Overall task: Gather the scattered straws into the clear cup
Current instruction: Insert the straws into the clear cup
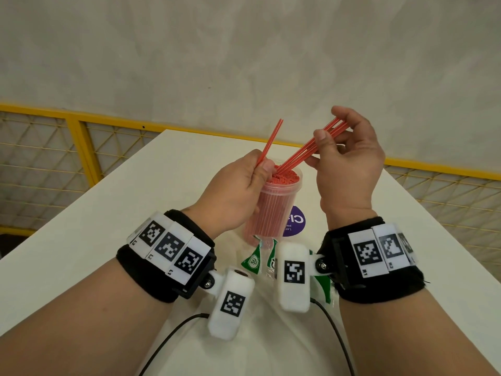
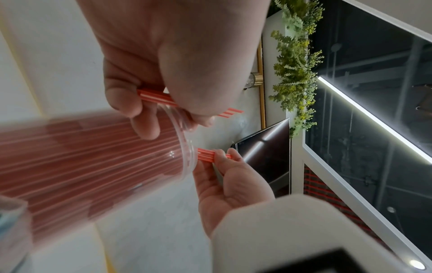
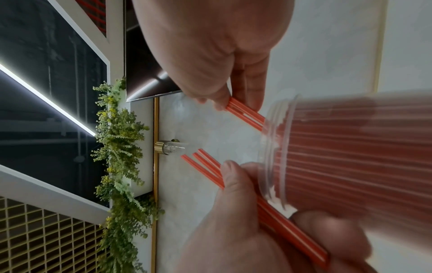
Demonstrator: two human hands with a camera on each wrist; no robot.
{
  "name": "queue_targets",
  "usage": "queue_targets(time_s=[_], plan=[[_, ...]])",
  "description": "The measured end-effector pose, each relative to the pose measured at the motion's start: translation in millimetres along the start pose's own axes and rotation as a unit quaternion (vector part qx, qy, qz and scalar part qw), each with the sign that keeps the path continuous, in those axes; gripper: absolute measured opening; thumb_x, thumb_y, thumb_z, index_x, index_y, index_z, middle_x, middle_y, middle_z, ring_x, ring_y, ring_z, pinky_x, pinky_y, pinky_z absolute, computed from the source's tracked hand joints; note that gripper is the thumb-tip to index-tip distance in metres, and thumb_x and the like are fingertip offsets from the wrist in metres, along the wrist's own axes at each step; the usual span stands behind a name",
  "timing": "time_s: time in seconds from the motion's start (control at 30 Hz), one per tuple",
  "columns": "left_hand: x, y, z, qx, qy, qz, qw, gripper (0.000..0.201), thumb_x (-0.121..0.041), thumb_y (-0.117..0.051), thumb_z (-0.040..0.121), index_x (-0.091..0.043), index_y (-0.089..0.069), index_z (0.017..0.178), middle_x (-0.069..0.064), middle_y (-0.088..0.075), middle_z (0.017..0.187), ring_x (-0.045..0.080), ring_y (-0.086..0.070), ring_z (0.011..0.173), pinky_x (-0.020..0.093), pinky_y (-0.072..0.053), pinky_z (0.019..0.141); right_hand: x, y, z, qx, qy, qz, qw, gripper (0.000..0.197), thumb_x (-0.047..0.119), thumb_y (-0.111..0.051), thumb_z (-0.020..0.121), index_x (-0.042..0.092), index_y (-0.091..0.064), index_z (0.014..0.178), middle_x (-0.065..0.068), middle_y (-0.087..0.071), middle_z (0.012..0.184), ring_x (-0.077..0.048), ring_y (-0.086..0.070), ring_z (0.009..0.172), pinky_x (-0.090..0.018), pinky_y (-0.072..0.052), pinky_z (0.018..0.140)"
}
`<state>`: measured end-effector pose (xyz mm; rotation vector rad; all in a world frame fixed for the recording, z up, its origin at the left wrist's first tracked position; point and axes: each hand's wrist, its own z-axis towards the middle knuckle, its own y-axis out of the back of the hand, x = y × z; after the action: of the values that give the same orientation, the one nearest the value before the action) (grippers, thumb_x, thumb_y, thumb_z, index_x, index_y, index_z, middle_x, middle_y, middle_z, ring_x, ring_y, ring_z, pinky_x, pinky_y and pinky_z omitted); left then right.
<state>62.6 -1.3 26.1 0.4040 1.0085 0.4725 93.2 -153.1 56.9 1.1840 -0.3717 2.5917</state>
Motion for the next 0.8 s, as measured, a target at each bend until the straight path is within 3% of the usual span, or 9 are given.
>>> queue_targets(time_s=[0.1,0.17,0.27,0.33,0.47,0.6,0.63,0.7,0.8], plan=[[0,0,1,-0.011,0.023,-0.055,0.998,0.029,-0.039,-0.033,0.103,-0.023,-0.053,0.091,-0.005,-0.067,0.091,0.017,-0.060,0.046,0.022,-0.042,0.040,-1,-4,-4,0.034,-0.001,-0.019,0.999,0.038,0.006,-0.064,0.087,0.040,-0.061,0.104,0.010,-0.056,0.069,-0.023,-0.066,0.072,-0.045,-0.058,0.070],[-1,0,1,-0.052,0.049,-0.094,0.993,0.027,-0.039,-0.033,0.103,-0.026,-0.052,0.088,-0.005,-0.066,0.092,0.016,-0.059,0.043,0.020,-0.039,0.038,-3,-6,-7,0.103,0.007,-0.086,0.991,0.032,0.011,-0.063,0.089,0.036,-0.065,0.109,0.009,-0.062,0.076,-0.019,-0.065,0.078,-0.035,-0.054,0.077],[0,2,4,-0.121,0.077,-0.116,0.983,0.033,-0.038,-0.033,0.104,-0.016,-0.056,0.096,-0.008,-0.059,0.074,0.009,-0.054,0.038,0.013,-0.036,0.040,-9,-8,-10,0.276,-0.005,-0.261,0.925,0.028,0.023,-0.054,0.096,0.027,-0.066,0.122,0.006,-0.061,0.130,-0.009,-0.055,0.120,-0.019,-0.035,0.100],[1,4,5,-0.127,0.084,-0.122,0.981,0.036,-0.039,-0.033,0.104,-0.014,-0.057,0.096,-0.009,-0.057,0.071,0.007,-0.052,0.038,0.013,-0.035,0.041,-8,-6,-8,0.339,-0.054,-0.289,0.894,0.032,0.028,-0.050,0.098,0.028,-0.062,0.127,0.008,-0.044,0.148,-0.012,-0.036,0.139,-0.033,-0.021,0.117],[-1,6,5,-0.109,0.086,-0.131,0.982,0.036,-0.038,-0.034,0.104,-0.013,-0.058,0.093,-0.011,-0.056,0.059,0.006,-0.049,0.038,0.013,-0.035,0.041,-1,3,1,0.351,-0.075,-0.291,0.887,0.036,0.039,-0.042,0.099,0.037,-0.057,0.131,0.018,-0.035,0.151,-0.012,-0.024,0.144,-0.050,-0.013,0.119],[-4,6,5,-0.092,0.073,-0.122,0.986,0.034,-0.036,-0.034,0.104,-0.022,-0.056,0.082,-0.018,-0.054,0.052,-0.002,-0.046,0.043,0.017,-0.034,0.048,-1,5,3,0.431,-0.052,-0.451,0.780,0.039,0.051,-0.025,0.100,0.055,-0.042,0.135,0.024,-0.019,0.156,-0.016,-0.009,0.148,-0.061,0.003,0.114],[-5,6,4,-0.087,0.074,-0.119,0.986,0.033,-0.036,-0.035,0.104,-0.024,-0.056,0.081,-0.023,-0.054,0.050,-0.004,-0.046,0.044,0.019,-0.033,0.050,-2,4,3,0.428,-0.056,-0.450,0.782,0.040,0.051,-0.025,0.099,0.054,-0.042,0.135,0.023,-0.018,0.157,-0.016,-0.008,0.148,-0.061,0.004,0.113],[-7,7,4,-0.073,0.080,-0.118,0.987,0.031,-0.035,-0.036,0.104,-0.026,-0.056,0.082,-0.029,-0.052,0.049,-0.008,-0.047,0.047,0.020,-0.033,0.053,0,3,0,0.403,-0.062,-0.386,0.827,0.039,0.048,-0.032,0.099,0.048,-0.047,0.135,0.018,-0.024,0.156,-0.015,-0.013,0.148,-0.058,0.001,0.117],[-10,10,4,-0.049,0.080,-0.119,0.988,0.030,-0.034,-0.038,0.103,-0.028,-0.058,0.082,-0.028,-0.053,0.050,-0.005,-0.047,0.050,0.023,-0.033,0.055,9,1,-4,0.308,-0.066,-0.213,0.925,0.037,0.040,-0.048,0.097,0.034,-0.056,0.132,0.011,-0.051,0.142,-0.006,-0.044,0.132,-0.039,-0.031,0.114]])
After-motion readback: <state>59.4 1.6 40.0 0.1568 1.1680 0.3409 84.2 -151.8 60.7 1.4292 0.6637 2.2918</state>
